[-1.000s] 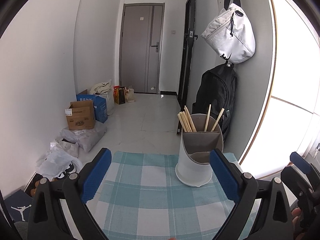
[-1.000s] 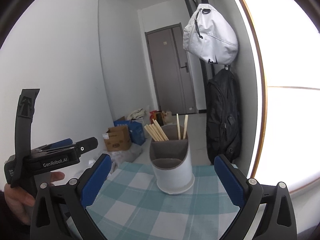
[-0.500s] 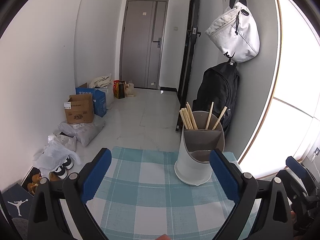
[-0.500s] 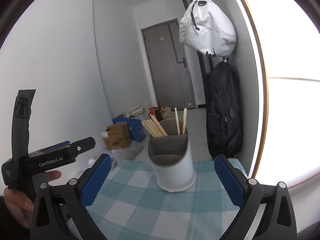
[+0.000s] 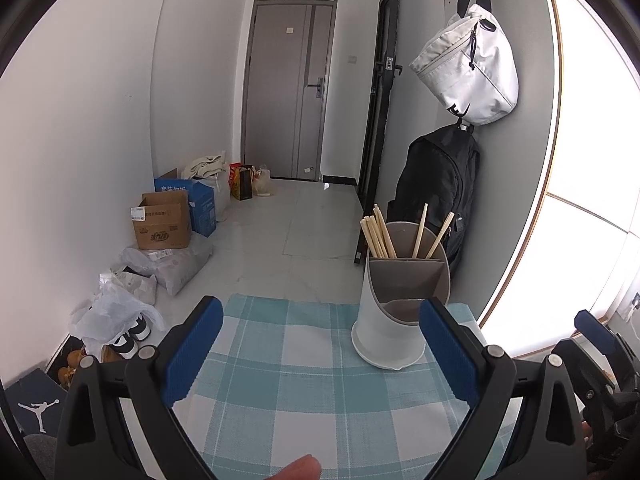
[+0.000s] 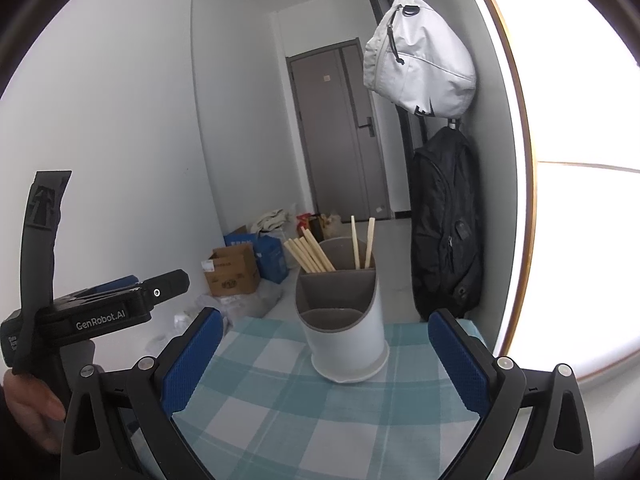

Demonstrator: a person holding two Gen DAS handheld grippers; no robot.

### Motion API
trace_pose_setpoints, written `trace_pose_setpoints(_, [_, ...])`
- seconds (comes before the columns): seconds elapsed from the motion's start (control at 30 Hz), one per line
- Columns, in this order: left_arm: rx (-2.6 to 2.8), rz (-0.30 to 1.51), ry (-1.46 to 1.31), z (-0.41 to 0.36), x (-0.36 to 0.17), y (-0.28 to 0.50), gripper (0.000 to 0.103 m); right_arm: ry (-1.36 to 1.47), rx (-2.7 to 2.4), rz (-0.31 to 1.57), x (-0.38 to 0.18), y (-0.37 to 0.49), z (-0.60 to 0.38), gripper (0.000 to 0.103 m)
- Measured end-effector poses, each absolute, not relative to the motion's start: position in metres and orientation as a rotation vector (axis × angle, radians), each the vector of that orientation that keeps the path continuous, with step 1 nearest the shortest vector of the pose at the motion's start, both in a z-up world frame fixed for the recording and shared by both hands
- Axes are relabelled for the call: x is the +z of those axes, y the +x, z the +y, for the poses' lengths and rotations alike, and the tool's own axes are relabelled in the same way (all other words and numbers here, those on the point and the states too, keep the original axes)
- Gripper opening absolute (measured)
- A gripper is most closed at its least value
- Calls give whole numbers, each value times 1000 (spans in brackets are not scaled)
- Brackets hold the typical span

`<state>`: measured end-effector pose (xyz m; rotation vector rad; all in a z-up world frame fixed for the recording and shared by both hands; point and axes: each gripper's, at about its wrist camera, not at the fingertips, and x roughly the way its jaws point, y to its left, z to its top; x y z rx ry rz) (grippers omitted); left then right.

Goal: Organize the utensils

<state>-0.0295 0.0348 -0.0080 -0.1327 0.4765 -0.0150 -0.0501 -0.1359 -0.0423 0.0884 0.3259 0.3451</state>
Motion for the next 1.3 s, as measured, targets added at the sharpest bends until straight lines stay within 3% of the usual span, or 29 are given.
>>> trace_pose_setpoints(1.3, [-29, 503, -98, 27, -13, -28, 96, 78, 346, 335, -43, -51, -135, 103])
